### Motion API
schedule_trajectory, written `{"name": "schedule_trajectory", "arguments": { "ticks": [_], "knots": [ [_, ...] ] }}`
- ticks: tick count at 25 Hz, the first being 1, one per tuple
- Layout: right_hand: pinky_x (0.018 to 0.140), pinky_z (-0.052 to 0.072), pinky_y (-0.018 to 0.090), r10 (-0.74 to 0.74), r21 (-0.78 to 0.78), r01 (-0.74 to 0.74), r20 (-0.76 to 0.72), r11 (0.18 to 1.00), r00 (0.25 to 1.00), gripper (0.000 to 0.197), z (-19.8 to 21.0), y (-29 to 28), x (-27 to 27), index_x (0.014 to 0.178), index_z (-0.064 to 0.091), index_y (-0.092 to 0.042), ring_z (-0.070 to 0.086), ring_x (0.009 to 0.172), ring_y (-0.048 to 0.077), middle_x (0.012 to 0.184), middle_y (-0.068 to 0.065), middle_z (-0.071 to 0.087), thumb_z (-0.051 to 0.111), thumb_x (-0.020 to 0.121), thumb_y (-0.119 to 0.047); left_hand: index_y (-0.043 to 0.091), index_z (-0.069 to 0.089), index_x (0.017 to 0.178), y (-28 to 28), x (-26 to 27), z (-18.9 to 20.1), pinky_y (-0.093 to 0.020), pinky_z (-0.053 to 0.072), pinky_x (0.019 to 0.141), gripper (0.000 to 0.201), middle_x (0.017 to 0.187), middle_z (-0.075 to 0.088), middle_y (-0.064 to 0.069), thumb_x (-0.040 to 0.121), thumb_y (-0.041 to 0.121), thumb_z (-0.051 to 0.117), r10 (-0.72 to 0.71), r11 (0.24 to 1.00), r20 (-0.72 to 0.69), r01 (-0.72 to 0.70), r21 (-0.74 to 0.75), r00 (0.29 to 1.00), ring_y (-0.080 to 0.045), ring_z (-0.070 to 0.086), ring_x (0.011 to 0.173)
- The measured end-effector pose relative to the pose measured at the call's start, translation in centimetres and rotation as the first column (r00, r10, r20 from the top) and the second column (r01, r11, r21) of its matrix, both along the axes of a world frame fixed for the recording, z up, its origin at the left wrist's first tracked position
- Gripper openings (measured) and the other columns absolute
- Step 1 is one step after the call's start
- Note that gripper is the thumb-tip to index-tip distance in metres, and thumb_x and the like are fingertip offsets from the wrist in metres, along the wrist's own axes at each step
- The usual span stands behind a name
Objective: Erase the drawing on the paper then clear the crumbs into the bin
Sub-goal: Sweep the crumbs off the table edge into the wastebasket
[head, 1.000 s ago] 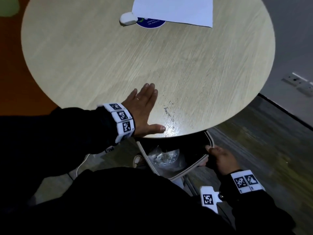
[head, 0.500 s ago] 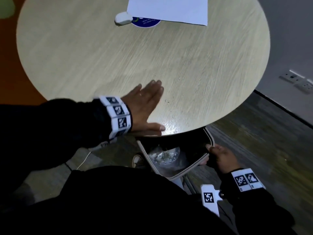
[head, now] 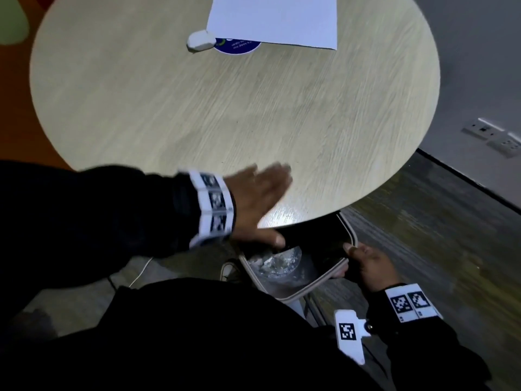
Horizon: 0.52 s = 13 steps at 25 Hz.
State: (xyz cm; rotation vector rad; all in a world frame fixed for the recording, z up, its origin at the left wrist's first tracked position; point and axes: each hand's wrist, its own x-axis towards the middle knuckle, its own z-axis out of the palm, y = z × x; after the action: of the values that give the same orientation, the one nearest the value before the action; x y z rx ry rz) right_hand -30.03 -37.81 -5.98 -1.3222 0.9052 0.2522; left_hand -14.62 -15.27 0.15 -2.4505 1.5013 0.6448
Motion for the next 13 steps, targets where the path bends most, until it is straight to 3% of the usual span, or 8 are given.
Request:
{"name": "schedule_trajectory", "arguments": {
  "ticks": [2, 4, 6, 10, 13],
  "knots": [
    [0.043, 0.053, 0.025, -0.001, -0.001, 0.001, -0.005, 1.0, 1.0, 0.023, -0.2, -0.1, 0.1, 0.08, 0.053, 0.007, 0.058, 0.036, 0.023, 0.045, 0.018, 0.057, 0.04, 0.097, -0.003, 0.006, -0.014, 0.15, -0.6, 3.8, 0.3, -0.044, -0.001, 0.117, 0.121, 0.158, -0.02, -0.014, 0.062, 0.087, 0.001, 0.127, 0.991, 0.054, -0.129, 0.03, 0.99, -0.026, -0.016, 0.146],
    [0.043, 0.052, 0.025, -0.007, 0.008, 0.007, -0.01, 1.0, 1.0, 0.023, -0.4, 0.0, 0.2, 0.08, 0.052, 0.007, 0.058, 0.037, 0.023, 0.045, 0.018, 0.057, 0.041, 0.097, -0.003, 0.006, -0.015, 0.15, -0.6, 4.8, -0.3, -0.044, 0.0, 0.117, 0.127, 0.158, -0.02, -0.014, 0.057, 0.091, -0.002, 0.128, 0.988, 0.032, -0.13, 0.08, 0.991, -0.027, -0.016, 0.146],
    [0.042, 0.052, 0.024, -0.008, 0.006, 0.008, -0.008, 1.0, 1.0, 0.022, -0.6, 0.0, 0.3, 0.08, 0.052, 0.006, 0.058, 0.037, 0.023, 0.044, 0.017, 0.056, 0.041, 0.097, -0.003, 0.005, -0.019, 0.148, -0.3, 2.7, -1.2, -0.045, -0.001, 0.117, 0.127, 0.153, -0.029, -0.015, 0.059, 0.094, -0.002, 0.012, 0.994, -0.007, -0.011, 0.105, 1.0, -0.028, -0.023, 0.143],
    [0.043, 0.052, 0.024, 0.013, -0.001, -0.013, -0.023, 1.0, 1.0, 0.021, -1.1, -0.5, -0.1, 0.087, 0.053, 0.009, 0.058, 0.037, 0.022, 0.045, 0.016, 0.058, 0.042, 0.098, -0.005, 0.008, -0.018, 0.149, -0.1, -1.6, -1.1, -0.039, -0.008, 0.114, 0.11, 0.149, -0.034, -0.008, 0.069, 0.081, -0.001, -0.263, 0.962, -0.085, 0.268, 0.053, 0.961, -0.021, -0.027, 0.141],
    [0.042, 0.052, 0.023, 0.005, -0.001, -0.005, -0.021, 1.0, 1.0, 0.02, -1.1, -0.8, -0.2, 0.093, 0.055, 0.01, 0.059, 0.037, 0.022, 0.046, 0.017, 0.058, 0.042, 0.097, -0.005, 0.008, -0.013, 0.151, -2.2, 3.4, -0.1, -0.043, 0.0, 0.116, 0.115, 0.155, -0.026, -0.011, 0.069, 0.088, 0.003, -0.099, 0.995, 0.007, 0.099, 0.006, 0.995, -0.021, -0.019, 0.144]
  ]
}}
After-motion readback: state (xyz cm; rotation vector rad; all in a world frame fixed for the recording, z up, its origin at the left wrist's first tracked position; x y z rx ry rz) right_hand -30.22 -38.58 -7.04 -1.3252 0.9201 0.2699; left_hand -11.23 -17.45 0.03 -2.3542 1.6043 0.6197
